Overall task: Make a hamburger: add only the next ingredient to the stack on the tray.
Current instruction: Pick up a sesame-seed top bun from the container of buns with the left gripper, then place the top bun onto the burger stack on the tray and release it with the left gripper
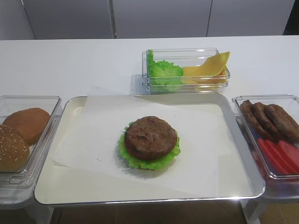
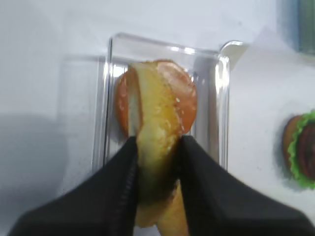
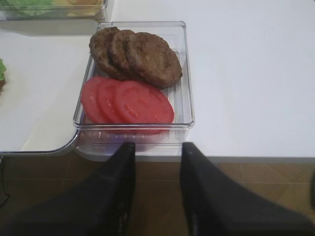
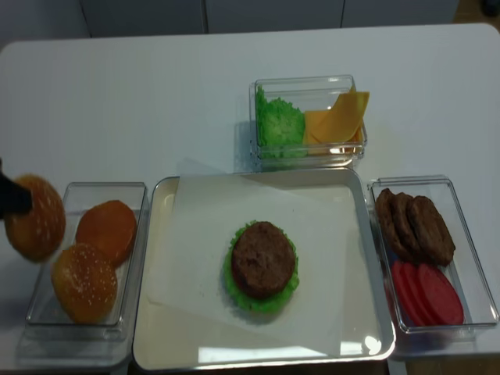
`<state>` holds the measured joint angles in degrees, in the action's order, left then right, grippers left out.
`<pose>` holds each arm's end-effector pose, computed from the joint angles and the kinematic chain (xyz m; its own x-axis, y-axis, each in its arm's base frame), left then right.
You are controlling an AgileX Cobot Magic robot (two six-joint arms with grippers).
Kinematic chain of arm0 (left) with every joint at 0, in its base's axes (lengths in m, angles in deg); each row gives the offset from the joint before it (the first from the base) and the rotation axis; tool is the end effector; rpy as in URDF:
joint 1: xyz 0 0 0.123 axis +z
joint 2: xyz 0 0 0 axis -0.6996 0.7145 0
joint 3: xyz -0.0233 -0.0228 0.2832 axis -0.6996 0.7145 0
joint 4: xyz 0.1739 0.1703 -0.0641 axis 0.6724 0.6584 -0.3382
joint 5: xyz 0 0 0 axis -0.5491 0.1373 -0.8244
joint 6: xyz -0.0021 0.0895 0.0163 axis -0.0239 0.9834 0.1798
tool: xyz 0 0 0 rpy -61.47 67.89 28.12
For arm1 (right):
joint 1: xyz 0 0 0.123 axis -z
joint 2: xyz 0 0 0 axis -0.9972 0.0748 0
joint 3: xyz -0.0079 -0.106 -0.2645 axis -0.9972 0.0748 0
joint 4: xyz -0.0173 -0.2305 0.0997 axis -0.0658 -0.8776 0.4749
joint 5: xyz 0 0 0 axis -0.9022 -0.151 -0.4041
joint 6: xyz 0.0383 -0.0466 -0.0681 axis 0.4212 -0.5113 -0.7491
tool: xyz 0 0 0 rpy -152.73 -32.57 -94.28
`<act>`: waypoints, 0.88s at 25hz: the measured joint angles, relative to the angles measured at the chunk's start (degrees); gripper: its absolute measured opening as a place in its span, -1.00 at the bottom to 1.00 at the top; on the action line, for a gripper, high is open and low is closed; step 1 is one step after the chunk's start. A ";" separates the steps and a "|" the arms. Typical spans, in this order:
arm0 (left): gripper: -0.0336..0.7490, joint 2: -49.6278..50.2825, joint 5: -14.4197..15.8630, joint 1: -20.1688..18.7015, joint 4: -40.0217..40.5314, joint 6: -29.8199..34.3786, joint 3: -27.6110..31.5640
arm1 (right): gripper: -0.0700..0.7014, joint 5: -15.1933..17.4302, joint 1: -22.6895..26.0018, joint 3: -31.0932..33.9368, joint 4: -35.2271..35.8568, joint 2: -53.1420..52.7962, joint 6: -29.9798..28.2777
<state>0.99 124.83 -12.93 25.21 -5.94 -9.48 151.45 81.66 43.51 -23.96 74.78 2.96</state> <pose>0.2308 0.0826 0.3053 -0.8894 -0.2553 -0.3791 -0.0676 0.8938 -0.4434 -0.0089 0.0042 0.2645 -0.5301 0.0050 -0.8479 -0.0933 0.9936 0.0642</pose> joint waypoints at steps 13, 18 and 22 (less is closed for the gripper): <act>-0.48 -4.16 0.60 -9.61 -8.67 -7.51 -4.10 | -0.17 0.00 0.00 0.00 0.00 0.00 0.25; -0.48 -4.16 0.72 -22.24 -7.35 -12.53 -3.11 | -0.16 0.00 0.00 0.00 0.00 0.00 0.15; -0.49 -4.16 -2.44 -30.57 -8.04 -14.59 1.42 | -0.17 0.00 0.00 0.00 0.00 0.00 0.15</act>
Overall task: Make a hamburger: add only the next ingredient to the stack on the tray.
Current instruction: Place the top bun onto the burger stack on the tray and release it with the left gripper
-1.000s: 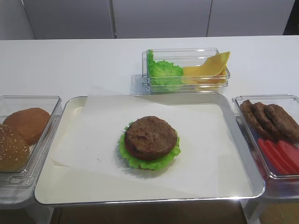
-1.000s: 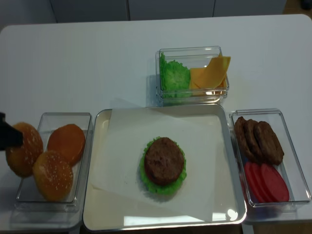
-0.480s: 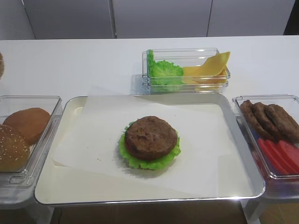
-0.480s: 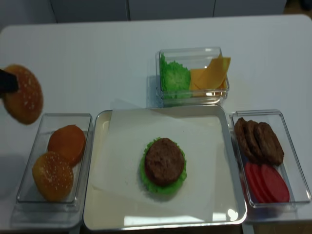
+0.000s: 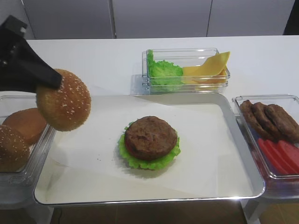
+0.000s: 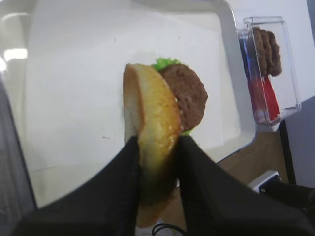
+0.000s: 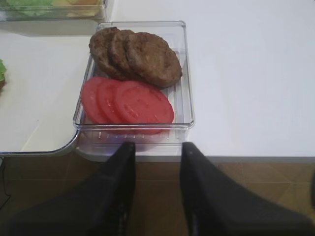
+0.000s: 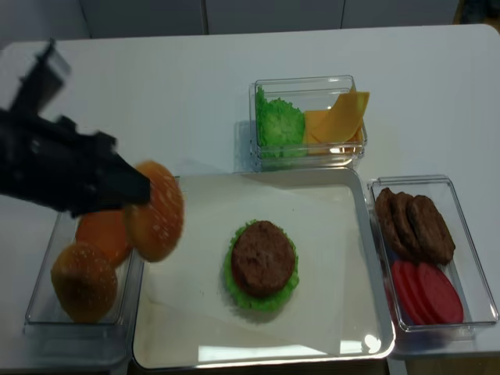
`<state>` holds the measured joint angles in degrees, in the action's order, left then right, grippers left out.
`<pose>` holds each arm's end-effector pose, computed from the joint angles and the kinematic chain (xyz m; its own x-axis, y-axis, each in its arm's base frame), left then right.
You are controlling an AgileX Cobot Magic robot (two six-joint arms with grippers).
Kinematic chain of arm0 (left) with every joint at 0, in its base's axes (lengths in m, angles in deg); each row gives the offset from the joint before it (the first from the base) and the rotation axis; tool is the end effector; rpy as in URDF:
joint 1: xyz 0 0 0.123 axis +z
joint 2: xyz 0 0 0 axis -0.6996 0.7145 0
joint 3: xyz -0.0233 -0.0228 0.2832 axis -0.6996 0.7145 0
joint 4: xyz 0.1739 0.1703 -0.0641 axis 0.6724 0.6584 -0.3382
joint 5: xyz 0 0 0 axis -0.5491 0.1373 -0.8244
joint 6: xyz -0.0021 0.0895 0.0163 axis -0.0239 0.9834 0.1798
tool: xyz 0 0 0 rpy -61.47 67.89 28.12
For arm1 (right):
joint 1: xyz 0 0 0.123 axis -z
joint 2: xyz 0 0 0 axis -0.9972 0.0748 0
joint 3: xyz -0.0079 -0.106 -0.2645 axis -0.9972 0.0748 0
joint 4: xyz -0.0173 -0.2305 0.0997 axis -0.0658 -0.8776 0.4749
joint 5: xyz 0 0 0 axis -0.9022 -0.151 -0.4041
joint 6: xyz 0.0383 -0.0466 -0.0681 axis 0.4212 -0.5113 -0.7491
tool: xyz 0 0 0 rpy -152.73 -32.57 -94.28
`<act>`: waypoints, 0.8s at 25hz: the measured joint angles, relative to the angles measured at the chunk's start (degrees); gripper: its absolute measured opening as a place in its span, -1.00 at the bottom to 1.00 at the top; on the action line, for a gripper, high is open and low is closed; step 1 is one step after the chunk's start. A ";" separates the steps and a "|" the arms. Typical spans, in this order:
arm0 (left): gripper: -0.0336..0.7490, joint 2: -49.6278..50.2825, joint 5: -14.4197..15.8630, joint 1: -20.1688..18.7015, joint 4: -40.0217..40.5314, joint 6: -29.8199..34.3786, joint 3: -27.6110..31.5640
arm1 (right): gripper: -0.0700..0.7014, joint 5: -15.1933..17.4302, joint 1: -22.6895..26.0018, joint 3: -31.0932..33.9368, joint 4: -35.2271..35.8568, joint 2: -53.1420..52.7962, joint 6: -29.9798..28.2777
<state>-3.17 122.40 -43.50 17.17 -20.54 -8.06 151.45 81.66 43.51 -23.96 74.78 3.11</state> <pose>0.2297 -0.0547 0.3236 -0.9414 -0.0652 -0.3310 0.1639 0.7690 -0.6178 -0.0089 0.0042 0.2645 -0.5303 0.0076 -0.8478 -0.0919 0.9936 0.0664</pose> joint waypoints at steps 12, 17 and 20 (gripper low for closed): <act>-0.49 0.00 -9.74 -4.25 -18.17 7.57 10.23 | -0.17 0.00 0.00 0.00 0.00 0.00 0.00; -0.49 1.29 -11.32 -4.65 -24.68 11.59 13.29 | -0.17 0.00 0.00 0.00 0.00 0.00 0.00; -0.49 4.21 -11.59 -6.39 -30.03 15.32 13.66 | -0.17 0.00 0.00 0.00 0.00 0.00 0.00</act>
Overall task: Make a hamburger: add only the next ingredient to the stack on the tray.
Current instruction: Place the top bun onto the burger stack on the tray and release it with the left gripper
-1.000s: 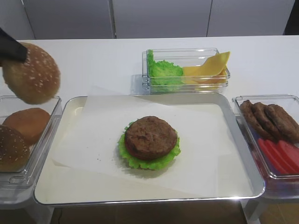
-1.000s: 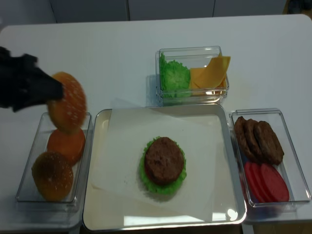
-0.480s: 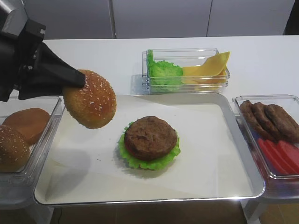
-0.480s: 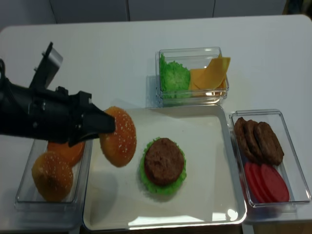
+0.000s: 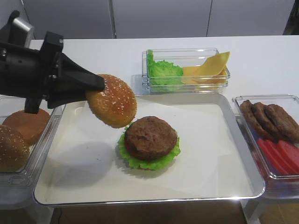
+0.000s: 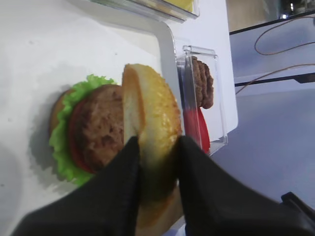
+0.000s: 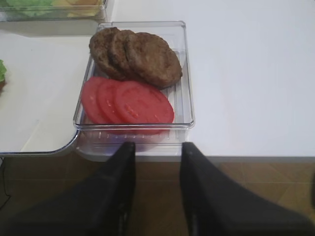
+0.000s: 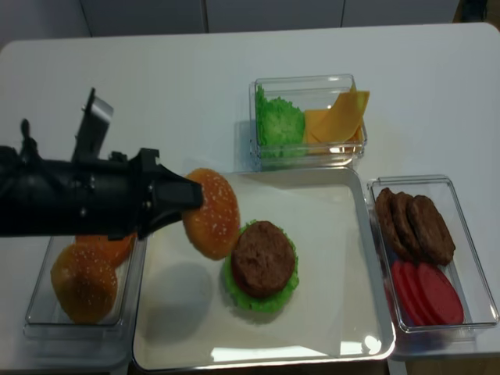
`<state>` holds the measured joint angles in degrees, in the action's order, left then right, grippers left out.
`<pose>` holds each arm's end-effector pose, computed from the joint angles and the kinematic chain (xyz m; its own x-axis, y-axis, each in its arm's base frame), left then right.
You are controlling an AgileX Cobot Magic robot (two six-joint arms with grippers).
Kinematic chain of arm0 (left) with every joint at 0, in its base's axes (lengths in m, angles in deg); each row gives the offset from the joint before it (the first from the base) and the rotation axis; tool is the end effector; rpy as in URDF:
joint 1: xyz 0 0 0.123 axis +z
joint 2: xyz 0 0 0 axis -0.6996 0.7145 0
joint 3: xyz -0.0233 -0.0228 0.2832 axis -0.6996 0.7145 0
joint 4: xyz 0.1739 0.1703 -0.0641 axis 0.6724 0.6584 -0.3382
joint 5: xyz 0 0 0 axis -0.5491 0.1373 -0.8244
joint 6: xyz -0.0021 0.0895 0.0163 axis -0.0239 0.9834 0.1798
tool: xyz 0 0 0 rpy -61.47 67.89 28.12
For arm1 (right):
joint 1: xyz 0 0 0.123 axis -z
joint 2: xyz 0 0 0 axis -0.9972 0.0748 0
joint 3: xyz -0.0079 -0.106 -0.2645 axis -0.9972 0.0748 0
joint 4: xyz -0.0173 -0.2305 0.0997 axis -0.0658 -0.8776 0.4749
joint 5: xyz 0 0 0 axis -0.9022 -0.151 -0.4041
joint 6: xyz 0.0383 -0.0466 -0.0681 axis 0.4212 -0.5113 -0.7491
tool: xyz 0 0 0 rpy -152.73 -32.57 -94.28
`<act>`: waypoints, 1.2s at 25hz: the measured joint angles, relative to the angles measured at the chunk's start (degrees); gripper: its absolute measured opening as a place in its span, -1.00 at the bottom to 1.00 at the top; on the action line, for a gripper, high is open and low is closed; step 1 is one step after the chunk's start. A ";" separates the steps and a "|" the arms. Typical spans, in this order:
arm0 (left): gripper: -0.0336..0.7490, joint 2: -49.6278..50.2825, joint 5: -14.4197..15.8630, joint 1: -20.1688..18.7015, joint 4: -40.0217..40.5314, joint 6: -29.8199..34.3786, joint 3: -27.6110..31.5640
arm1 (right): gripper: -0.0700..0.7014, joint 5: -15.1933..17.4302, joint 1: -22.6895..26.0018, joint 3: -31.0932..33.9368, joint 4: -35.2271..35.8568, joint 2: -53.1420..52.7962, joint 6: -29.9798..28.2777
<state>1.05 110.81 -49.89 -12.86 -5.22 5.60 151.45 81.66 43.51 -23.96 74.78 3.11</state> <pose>0.2357 -0.0952 0.2735 -0.9378 -0.2254 -0.2640 0.1163 0.5127 -0.8507 -0.0089 0.0042 0.2645 -0.5303 0.0076 -0.8478 -0.0919 0.9936 0.0664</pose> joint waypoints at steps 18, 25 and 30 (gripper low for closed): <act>-0.49 13.20 -0.90 -9.88 -17.87 11.49 0.00 | -0.32 0.00 0.00 0.00 0.00 0.00 0.10; -0.49 14.87 0.43 -10.32 -18.00 12.42 0.00 | -0.33 0.00 0.00 0.00 0.00 0.00 0.10; -0.49 16.58 2.09 -10.32 -18.88 12.42 0.00 | -0.33 0.00 0.00 0.00 0.00 0.00 0.10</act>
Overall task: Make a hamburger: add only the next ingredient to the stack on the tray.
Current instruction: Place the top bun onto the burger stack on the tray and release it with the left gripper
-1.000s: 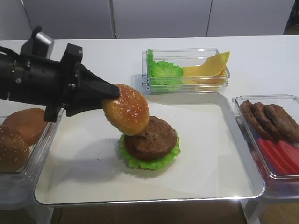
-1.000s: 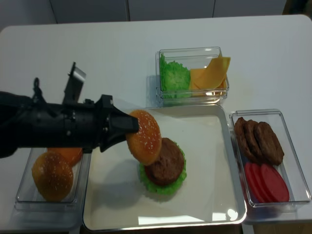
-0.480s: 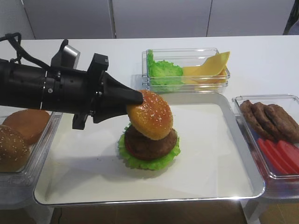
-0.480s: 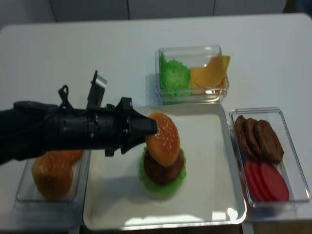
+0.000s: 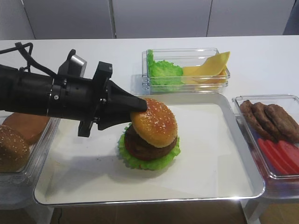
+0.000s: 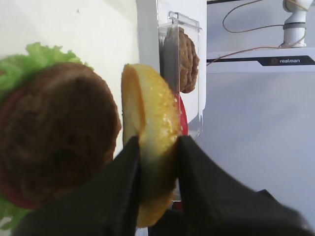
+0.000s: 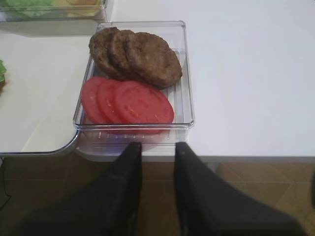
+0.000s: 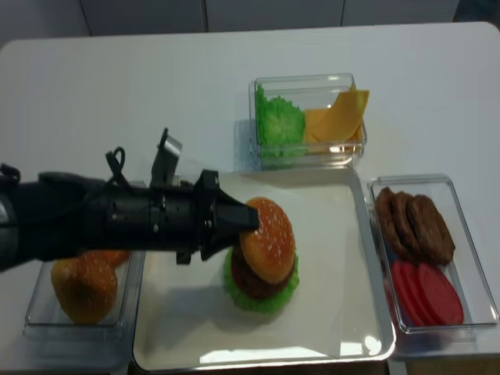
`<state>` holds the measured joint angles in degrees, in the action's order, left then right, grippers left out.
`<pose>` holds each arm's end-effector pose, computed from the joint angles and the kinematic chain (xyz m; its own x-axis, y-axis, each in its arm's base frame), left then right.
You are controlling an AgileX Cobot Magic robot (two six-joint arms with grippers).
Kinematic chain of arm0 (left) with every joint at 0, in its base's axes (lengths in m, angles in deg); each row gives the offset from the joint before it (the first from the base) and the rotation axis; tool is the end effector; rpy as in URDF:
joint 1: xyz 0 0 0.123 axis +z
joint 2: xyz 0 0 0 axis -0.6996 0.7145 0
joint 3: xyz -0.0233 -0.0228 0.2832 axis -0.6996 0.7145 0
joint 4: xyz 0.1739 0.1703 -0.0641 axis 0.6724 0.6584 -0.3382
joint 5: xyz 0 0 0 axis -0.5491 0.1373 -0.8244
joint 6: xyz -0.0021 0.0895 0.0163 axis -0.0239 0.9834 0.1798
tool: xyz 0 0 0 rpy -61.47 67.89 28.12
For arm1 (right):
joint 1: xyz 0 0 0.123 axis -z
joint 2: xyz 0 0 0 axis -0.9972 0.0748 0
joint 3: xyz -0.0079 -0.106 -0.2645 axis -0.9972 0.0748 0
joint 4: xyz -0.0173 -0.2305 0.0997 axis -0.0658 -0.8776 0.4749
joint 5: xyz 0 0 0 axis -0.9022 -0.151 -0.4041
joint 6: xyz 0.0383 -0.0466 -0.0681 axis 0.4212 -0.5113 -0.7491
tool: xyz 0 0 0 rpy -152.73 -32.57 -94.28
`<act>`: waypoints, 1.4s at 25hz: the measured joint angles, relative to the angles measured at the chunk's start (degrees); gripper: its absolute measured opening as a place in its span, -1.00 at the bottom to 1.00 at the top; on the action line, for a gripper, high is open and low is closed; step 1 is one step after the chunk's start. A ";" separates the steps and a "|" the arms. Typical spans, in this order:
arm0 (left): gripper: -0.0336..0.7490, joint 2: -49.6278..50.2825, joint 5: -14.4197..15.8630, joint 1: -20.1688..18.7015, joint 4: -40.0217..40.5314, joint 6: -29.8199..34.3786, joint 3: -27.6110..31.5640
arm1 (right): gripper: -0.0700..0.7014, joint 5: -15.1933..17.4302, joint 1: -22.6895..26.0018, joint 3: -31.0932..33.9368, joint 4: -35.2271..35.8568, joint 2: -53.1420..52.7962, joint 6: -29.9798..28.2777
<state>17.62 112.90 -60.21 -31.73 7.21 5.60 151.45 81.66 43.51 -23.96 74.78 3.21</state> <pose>0.2593 -0.1533 0.2176 -0.9843 -0.1537 -0.0869 0.0294 0.3430 -0.9389 -0.0089 0.0042 0.2645 -0.5305 0.0093 -0.8476 -0.0910 0.9935 0.0679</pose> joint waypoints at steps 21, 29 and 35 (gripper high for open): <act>-0.49 0.37 -0.11 0.00 0.99 1.49 0.00 | -0.35 0.00 0.00 0.00 0.00 0.00 0.00; -0.28 0.37 -0.79 0.00 1.06 1.49 0.00 | -0.35 0.00 0.00 0.00 0.00 0.00 0.00; 0.15 0.37 -0.79 0.00 1.06 1.74 0.00 | -0.35 0.00 0.00 0.00 0.00 0.00 0.00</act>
<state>17.99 112.11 -60.21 -30.67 8.94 5.60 151.45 81.66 43.51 -23.96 74.78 3.21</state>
